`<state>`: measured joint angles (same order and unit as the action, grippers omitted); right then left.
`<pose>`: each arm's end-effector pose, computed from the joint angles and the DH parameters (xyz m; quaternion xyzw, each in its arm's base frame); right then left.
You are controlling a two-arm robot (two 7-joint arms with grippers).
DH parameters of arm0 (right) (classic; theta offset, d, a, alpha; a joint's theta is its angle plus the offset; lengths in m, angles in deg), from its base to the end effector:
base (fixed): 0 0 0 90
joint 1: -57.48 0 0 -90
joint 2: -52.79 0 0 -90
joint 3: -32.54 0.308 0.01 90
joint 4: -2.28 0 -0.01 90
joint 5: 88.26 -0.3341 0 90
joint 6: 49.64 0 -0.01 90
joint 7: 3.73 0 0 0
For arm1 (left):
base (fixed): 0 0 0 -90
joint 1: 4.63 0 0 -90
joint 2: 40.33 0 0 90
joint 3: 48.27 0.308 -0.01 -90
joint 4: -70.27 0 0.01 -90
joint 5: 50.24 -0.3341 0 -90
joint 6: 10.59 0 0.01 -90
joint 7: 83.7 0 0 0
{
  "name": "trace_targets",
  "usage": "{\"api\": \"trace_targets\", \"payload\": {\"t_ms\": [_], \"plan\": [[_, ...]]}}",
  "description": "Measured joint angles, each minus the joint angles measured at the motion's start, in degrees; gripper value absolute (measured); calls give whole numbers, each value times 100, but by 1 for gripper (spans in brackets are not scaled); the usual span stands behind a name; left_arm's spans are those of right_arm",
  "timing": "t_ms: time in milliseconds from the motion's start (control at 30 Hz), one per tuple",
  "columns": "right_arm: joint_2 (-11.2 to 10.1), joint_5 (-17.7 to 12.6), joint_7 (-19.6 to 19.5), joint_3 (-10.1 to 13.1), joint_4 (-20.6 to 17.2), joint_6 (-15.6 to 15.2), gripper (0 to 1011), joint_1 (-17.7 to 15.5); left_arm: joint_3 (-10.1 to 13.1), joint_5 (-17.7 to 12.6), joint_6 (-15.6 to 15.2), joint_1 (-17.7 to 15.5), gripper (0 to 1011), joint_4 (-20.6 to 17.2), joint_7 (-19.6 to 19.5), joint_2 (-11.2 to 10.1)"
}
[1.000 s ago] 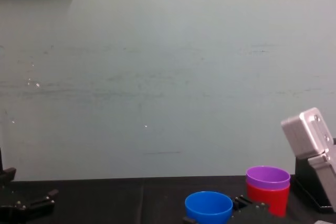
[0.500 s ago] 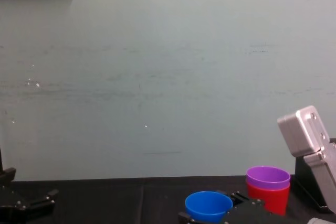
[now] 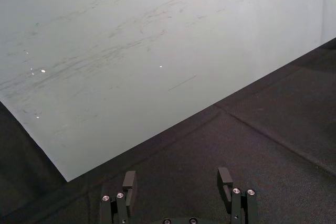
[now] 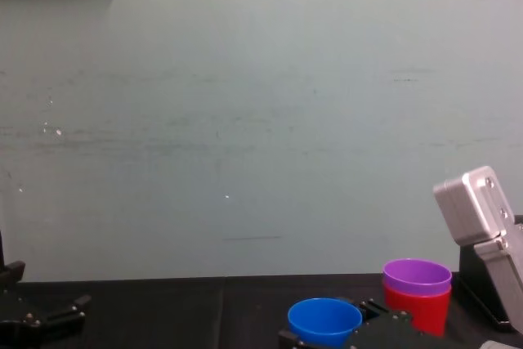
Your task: Stack the three plastic cups sequentially using one hand.
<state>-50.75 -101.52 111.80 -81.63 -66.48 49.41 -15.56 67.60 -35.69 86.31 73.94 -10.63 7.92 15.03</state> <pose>0.4200 0.0269 -0.3524 -0.0443 -0.0268 -0.3949 0.9173 0.3849 0.0861 -0.3217 0.1415 -0.1324 0.5799 0.7913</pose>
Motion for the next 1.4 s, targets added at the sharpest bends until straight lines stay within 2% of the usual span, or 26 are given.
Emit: {"api": "trace_targets", "payload": {"t_ms": [100, 300, 800, 1067, 1400], "plan": [[-1, -2, 1, 0, -3, 0, 964, 0, 0, 0, 0, 0, 1005, 0, 0, 0], [-4, -5, 3, 0, -6, 0, 824, 0, 0, 0, 0, 0, 1004, 0, 0, 0], [-54, -40, 30, 37, -66, -28, 748, 3, 0, 0, 0, 0, 1005, 0, 0, 0], [-213, -265, 159, 135, -477, -336, 733, 1, 0, 0, 0, 0, 1005, 0, 0, 0], [-498, -488, 90, 270, -1110, -970, 733, 179, 0, 0, 0, 0, 1004, 0, 0, 0]]}}
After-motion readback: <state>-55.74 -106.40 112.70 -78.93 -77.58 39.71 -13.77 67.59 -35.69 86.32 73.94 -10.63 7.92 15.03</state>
